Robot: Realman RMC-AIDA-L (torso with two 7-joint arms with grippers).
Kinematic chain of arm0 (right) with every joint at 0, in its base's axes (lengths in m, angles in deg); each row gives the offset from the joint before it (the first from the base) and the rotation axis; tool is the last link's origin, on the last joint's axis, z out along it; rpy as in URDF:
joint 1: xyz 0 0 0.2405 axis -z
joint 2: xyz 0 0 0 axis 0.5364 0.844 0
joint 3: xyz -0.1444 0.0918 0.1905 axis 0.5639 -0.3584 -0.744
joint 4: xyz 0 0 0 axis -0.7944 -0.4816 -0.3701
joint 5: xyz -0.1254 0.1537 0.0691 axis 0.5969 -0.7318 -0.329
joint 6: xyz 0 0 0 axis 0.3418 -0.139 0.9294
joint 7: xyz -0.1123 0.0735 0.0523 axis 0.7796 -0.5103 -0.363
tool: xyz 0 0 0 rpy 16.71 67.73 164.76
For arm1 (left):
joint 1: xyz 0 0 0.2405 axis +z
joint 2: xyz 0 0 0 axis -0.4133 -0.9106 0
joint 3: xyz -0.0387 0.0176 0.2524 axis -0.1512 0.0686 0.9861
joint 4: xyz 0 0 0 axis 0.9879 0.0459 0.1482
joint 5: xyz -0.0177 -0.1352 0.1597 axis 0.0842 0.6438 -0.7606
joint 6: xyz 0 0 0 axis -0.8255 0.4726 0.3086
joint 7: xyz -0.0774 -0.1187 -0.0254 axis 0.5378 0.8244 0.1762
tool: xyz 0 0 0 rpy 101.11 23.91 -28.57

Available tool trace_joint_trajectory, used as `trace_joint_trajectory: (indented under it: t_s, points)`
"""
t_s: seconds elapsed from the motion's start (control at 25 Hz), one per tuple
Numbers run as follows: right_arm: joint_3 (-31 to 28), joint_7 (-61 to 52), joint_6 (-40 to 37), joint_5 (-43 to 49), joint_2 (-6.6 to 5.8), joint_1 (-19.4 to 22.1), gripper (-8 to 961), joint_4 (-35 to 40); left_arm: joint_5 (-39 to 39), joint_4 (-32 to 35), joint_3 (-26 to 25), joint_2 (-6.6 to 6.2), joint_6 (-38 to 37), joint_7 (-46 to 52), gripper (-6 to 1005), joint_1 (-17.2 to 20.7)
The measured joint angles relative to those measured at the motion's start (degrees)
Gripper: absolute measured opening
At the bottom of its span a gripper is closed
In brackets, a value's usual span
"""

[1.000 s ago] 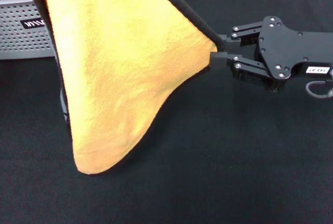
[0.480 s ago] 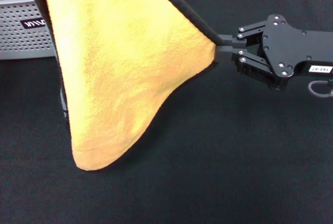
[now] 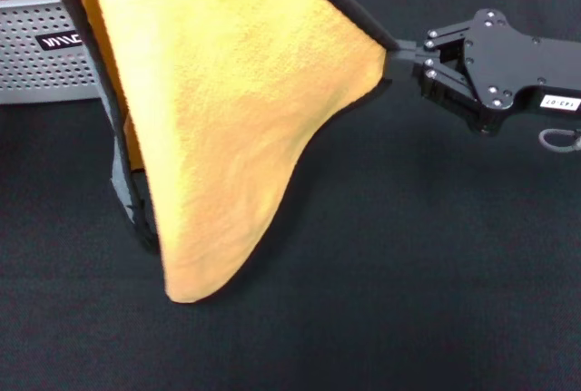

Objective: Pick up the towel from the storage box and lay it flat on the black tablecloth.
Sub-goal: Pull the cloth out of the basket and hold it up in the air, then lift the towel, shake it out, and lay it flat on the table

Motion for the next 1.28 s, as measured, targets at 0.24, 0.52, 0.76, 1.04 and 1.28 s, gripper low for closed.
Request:
trace_joint_trajectory:
  t_s: [0.24,0.52,0.76,1.04,1.28]
  points:
    - [0.07,-4.04,-0.1,3.77,0.0,2.04,7,6.38,-2.64,-1.83,0.08,0.52,-0.01,-0.95,18,1.21]
    - [-0.02,-9.47,-0.63,3.94,0.21,7.84,7,18.93,-7.61,-4.17,0.07,1.73,0.05,-3.69,19,3.55]
    - [0.09,-14.27,-0.62,3.93,0.36,13.97,6,31.16,-9.57,-4.64,0.15,1.94,0.07,-3.88,19,6.81]
    - [0.54,-17.72,-2.2,3.79,0.43,18.0,6,38.38,-11.96,-4.21,1.25,1.38,-0.06,-3.5,20,8.83]
    - [1.04,-19.54,-5.0,2.7,0.43,22.18,6,44.22,-13.37,-2.73,3.74,0.45,-0.26,-3.67,19,10.67]
